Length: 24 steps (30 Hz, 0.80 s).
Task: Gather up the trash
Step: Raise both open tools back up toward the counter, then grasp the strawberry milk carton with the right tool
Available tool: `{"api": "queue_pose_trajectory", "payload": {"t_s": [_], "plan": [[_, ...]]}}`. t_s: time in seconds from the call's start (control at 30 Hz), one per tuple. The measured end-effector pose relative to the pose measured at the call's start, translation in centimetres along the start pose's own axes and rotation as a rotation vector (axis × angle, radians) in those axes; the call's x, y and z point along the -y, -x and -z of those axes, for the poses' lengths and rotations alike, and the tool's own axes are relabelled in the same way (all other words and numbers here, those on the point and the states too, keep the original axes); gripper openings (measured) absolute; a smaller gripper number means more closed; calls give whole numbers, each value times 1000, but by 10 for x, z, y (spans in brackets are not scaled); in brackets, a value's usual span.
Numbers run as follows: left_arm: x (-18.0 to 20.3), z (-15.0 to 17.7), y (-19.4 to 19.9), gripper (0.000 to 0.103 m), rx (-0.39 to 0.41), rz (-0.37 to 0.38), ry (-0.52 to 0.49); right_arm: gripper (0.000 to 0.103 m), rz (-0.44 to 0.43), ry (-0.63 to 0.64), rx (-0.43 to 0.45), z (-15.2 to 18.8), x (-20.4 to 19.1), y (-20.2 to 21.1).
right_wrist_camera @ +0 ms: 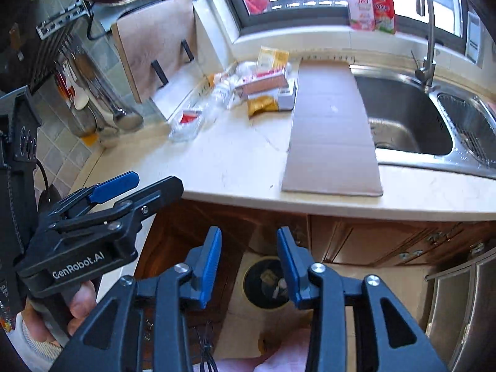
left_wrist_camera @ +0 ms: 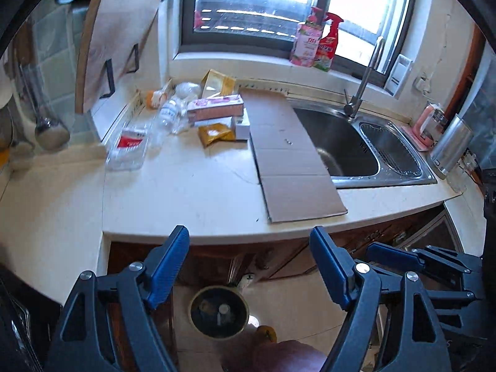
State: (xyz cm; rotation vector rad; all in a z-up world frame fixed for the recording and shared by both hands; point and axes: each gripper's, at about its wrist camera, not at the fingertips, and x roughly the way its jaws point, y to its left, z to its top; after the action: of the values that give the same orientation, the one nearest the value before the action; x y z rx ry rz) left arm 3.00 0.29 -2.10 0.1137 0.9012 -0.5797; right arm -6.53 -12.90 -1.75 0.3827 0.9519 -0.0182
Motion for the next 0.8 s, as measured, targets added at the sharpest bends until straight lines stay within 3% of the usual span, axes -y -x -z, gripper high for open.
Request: {"api": "queue_pose_trajectory", "payload": {"t_s": [0.3, 0.43, 0.6, 0.8], "plan": [[-8, -39, -17, 79, -3, -1, 29, 42, 18, 70, 28, -58, 16, -10], [-23, -72, -41, 79, -6, -14, 79, 53, 14, 137, 47, -104, 28, -23], [-42, -121, -88, 82, -39, -18, 171, 65, -1, 220, 50, -181, 44, -59], [-61, -167, -177, 83, -156, -35, 273, 73, -33, 340, 3, -270, 54, -131]]}}
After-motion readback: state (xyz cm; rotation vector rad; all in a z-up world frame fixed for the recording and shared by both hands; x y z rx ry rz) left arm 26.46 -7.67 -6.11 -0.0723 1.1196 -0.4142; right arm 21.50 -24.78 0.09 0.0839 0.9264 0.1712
